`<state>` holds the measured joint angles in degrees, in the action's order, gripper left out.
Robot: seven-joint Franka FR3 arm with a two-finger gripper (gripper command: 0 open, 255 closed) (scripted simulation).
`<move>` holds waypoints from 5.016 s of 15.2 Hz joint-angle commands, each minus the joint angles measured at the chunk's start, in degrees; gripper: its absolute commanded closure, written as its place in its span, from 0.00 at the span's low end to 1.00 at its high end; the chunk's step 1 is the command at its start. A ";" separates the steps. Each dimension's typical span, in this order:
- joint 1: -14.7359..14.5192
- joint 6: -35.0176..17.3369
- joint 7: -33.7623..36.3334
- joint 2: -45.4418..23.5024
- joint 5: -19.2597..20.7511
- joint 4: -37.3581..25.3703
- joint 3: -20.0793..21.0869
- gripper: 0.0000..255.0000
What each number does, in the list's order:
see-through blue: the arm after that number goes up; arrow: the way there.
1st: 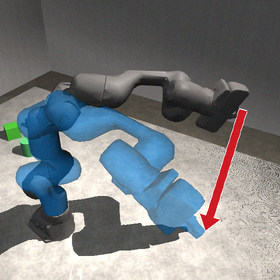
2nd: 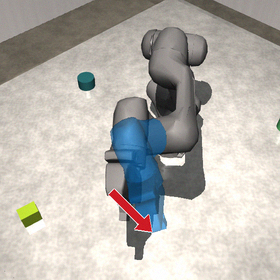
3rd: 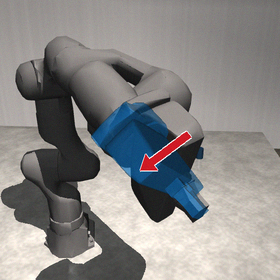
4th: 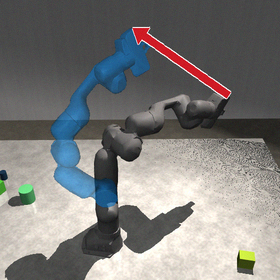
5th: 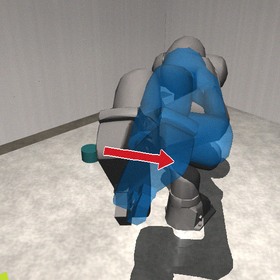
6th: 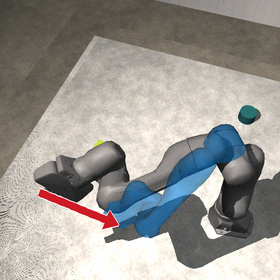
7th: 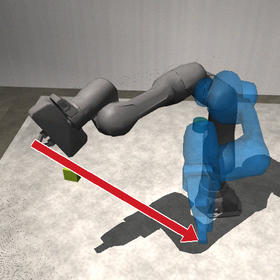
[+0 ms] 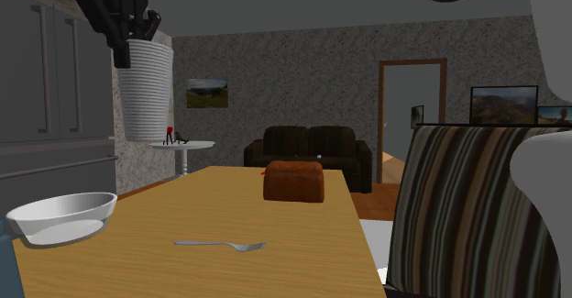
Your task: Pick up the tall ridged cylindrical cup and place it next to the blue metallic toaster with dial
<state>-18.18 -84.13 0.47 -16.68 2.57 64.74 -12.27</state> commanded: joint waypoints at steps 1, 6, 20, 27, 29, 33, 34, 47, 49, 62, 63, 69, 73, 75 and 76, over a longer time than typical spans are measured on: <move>-1.35 1.51 2.25 -2.34 -0.10 -3.65 0.79 1.00; -2.27 -2.00 3.56 -1.56 0.19 0.75 1.13 1.00; -3.02 -14.63 4.94 2.26 1.01 17.22 1.28 1.00; -3.14 -20.16 5.47 2.69 1.18 23.20 1.33 1.00; -3.16 -21.69 5.60 2.68 1.21 24.72 1.34 1.00; -3.17 -24.69 5.85 2.49 1.24 27.54 1.36 1.00; -3.18 -25.42 5.91 2.41 1.24 28.20 1.37 1.00; -3.09 -34.67 6.54 0.26 1.12 35.35 1.46 1.00; -3.06 -36.04 6.61 -0.24 1.07 36.23 1.48 1.00; -3.01 -37.96 6.71 -1.03 1.00 37.38 1.52 0.00; -3.01 -37.97 6.71 -1.02 1.00 37.38 1.52 0.00; -3.43 -32.93 6.89 1.17 1.29 34.55 1.55 0.00; -3.53 -31.58 6.93 1.64 1.35 33.68 1.57 0.00; -3.53 -31.58 6.93 1.64 1.35 33.67 1.57 0.00; -3.53 -31.58 6.93 1.64 1.35 33.67 1.57 0.00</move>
<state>-21.71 -115.74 7.40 -15.05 3.92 98.42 -10.69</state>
